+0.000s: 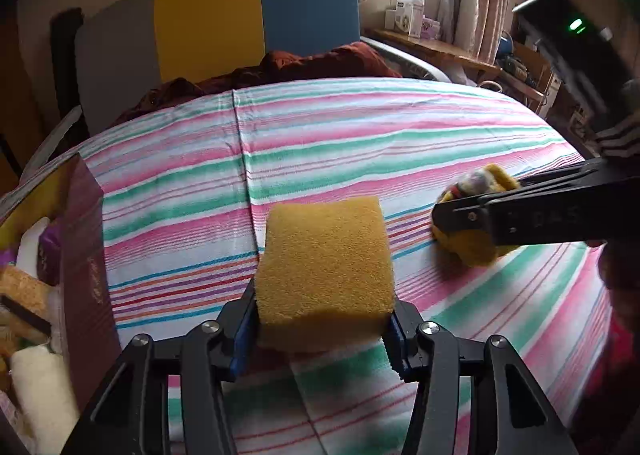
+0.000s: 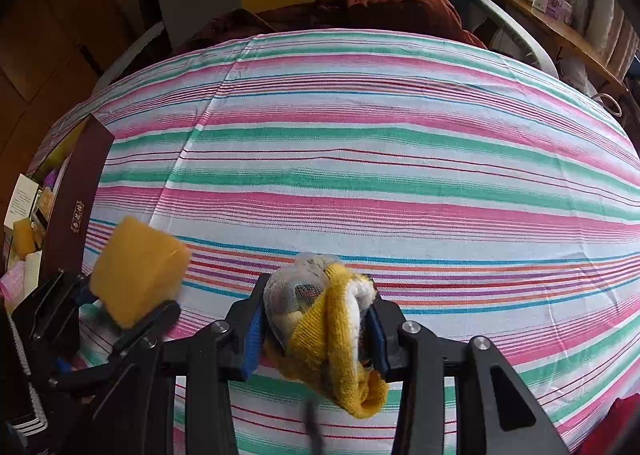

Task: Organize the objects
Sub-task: 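Carry the yellow sponge and yellow plush into the gold tray with both grippers, then release the sponge and plush in the tray, opening both grippers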

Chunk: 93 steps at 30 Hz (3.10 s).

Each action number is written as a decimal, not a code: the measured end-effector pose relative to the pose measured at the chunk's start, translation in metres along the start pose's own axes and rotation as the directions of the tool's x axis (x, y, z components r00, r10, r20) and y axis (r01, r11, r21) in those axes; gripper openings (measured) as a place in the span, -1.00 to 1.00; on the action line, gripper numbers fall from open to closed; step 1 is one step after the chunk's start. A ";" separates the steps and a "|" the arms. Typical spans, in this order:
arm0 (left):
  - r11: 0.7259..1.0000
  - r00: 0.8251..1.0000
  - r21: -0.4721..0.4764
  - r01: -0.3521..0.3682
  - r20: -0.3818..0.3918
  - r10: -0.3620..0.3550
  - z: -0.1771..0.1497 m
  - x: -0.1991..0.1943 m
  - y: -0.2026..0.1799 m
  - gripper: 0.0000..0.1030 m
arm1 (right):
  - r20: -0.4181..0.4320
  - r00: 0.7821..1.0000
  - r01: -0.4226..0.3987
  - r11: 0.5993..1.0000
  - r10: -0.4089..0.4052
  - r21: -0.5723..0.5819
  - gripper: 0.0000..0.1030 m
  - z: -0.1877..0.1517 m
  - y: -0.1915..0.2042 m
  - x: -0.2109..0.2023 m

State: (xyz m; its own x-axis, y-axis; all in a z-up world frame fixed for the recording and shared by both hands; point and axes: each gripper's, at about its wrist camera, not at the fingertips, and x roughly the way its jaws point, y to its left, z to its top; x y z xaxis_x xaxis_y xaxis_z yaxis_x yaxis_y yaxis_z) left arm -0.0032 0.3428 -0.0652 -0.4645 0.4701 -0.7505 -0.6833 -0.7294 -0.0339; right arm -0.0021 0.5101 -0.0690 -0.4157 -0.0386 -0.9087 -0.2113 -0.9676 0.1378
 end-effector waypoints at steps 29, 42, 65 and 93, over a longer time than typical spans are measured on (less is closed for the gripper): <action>0.983 0.972 -0.178 -0.045 0.220 0.084 -0.018 -0.163 0.113 0.05 | -0.020 1.000 0.004 1.000 -0.004 -0.013 -0.20 -0.004 0.030 -0.012; 0.851 0.949 -0.505 -0.148 0.170 0.266 -0.091 -0.213 0.257 0.05 | 0.108 0.955 -0.245 0.942 0.275 -0.230 -0.21 0.008 0.197 -0.067; 0.880 0.987 -0.466 0.087 0.158 -0.014 -0.064 -0.164 0.216 0.15 | 0.062 0.941 -0.322 0.934 0.334 -0.153 -0.07 0.058 0.268 -0.020; 0.868 0.928 -0.426 -0.257 0.140 0.344 -0.082 -0.205 0.220 0.99 | 0.207 0.968 -0.085 0.960 0.144 -0.267 0.00 -0.025 0.270 -0.053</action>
State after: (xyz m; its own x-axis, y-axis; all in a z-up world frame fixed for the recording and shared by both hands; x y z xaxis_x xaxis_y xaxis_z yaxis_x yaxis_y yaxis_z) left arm -0.0118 0.0452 0.0267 -0.7453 0.2553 -0.6159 -0.2337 -0.9652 -0.1174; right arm -0.0150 0.2448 0.0060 -0.6161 -0.1247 -0.7778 0.0686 -0.9921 0.1047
